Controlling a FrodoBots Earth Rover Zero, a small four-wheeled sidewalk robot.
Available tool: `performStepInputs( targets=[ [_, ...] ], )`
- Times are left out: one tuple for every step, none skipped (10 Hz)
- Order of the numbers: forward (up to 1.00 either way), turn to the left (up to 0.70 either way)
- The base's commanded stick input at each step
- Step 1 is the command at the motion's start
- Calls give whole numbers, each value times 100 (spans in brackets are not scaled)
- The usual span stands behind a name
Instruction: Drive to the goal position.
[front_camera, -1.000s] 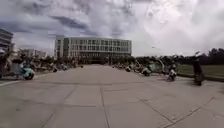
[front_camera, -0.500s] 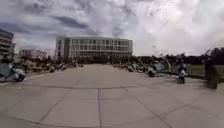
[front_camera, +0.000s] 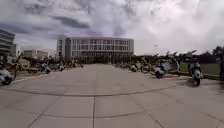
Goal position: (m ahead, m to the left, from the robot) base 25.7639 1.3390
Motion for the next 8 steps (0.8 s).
performStepInputs(
  targets=[
    [100,0],
    [100,0],
    [100,0],
    [100,0],
    [100,0],
    [100,0],
    [100,0],
    [100,0]
  ],
)
